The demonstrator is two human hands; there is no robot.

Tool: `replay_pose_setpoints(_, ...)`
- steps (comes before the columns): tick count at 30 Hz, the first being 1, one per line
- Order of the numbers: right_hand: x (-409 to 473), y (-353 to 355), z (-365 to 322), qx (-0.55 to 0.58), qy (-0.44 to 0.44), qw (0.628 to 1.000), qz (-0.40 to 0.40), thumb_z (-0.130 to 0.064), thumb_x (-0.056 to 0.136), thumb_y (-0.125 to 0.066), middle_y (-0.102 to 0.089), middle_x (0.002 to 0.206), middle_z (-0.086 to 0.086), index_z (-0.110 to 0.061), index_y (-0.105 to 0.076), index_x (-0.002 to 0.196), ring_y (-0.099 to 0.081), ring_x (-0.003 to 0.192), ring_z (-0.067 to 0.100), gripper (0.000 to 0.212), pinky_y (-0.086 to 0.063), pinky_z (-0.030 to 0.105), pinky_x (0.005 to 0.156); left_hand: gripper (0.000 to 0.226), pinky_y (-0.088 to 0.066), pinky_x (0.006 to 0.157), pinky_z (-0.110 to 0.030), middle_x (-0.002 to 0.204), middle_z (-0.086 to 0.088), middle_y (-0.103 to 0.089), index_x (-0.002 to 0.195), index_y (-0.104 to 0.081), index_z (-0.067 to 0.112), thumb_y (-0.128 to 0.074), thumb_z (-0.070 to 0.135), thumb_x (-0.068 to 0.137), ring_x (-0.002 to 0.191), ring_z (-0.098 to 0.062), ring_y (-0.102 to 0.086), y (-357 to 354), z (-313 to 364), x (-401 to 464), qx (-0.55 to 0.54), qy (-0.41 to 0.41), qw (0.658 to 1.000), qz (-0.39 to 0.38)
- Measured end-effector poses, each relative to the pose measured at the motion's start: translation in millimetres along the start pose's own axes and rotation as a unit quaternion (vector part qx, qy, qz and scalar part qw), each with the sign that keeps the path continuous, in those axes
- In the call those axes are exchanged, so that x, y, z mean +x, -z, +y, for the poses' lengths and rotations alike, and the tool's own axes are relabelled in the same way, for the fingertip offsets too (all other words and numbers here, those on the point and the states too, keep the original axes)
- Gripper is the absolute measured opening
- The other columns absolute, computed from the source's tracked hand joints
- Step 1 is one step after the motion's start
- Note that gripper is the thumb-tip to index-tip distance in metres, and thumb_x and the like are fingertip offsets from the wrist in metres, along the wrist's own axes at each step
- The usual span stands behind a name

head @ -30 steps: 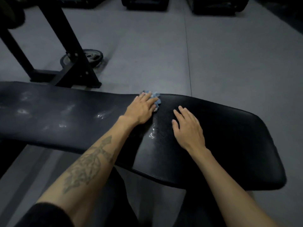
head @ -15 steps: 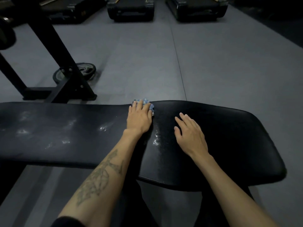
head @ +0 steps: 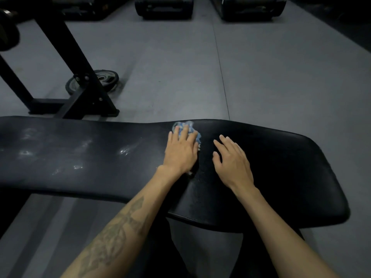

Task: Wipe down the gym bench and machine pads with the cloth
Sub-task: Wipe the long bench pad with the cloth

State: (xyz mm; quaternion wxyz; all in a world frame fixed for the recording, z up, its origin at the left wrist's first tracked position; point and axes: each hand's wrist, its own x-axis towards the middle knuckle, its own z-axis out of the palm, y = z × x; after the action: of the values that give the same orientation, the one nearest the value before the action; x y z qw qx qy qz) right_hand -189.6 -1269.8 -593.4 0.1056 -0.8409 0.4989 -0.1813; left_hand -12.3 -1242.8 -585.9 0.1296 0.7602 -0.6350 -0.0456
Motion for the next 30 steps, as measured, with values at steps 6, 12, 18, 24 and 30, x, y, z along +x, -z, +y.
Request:
replay_pose_setpoints(6,-0.6,-0.2,1.7,0.008,0.000,1.000,-0.006,-0.032,0.105,-0.041,-0.033,0.162,0.004,-0.017,-0.043,0.151,-0.024,0.152,0.016,0.049,-0.015,0.035,0.126,0.048,-0.008,0.126,-0.047,0.170,-0.008,-0.019,0.156,-0.036,0.023,-0.032,0.037,0.110,0.157,-0.032,-0.011,10.7,-32.0,0.9,-0.001,0.028,1.000,-0.014)
replay_pose_setpoints(12,1.3,0.9,0.9,0.004,-0.001,1.000,0.001,-0.030,0.104,-0.044,-0.036,0.160,0.005,-0.016,-0.046,0.149,-0.028,0.150,0.018,0.048,-0.018,0.035,0.124,0.052,-0.007,0.126,-0.050,0.169,-0.007,-0.020,0.155,-0.039,0.020,-0.023,0.037,0.108,0.157,-0.035,-0.011,3.4,1.3,-21.1,-0.005,-0.026,1.000,-0.011)
replay_pose_setpoints(18,1.9,0.1,1.2,0.012,-0.002,1.000,0.003,-0.029,0.103,-0.045,-0.038,0.159,0.005,-0.016,-0.048,0.148,-0.029,0.149,0.018,0.047,-0.022,0.038,0.124,0.049,-0.004,0.127,-0.048,0.169,-0.011,-0.018,0.157,-0.033,0.021,-0.029,0.034,0.110,0.157,-0.037,-0.008,10.9,-17.8,-8.0,0.014,0.059,0.998,-0.001)
replay_pose_setpoints(24,1.9,0.0,1.6,0.011,-0.002,1.000,0.007,-0.028,0.103,-0.045,-0.038,0.159,0.005,-0.016,-0.049,0.148,-0.030,0.149,0.018,0.046,-0.021,0.036,0.124,0.045,-0.007,0.126,-0.049,0.169,-0.009,-0.022,0.153,-0.040,0.020,-0.033,0.032,0.110,0.156,-0.038,-0.013,1.8,2.8,-32.5,-0.001,-0.009,1.000,0.003)
replay_pose_setpoints(30,1.7,0.6,1.1,0.014,-0.004,1.000,0.002,-0.028,0.104,-0.043,-0.037,0.160,0.003,-0.017,-0.047,0.149,-0.027,0.150,0.016,0.046,-0.018,0.034,0.124,0.047,-0.005,0.126,-0.051,0.170,-0.010,-0.017,0.154,-0.037,0.022,-0.031,0.034,0.109,0.157,-0.037,-0.008,12.7,-6.9,-18.8,-0.007,0.085,0.996,-0.001)
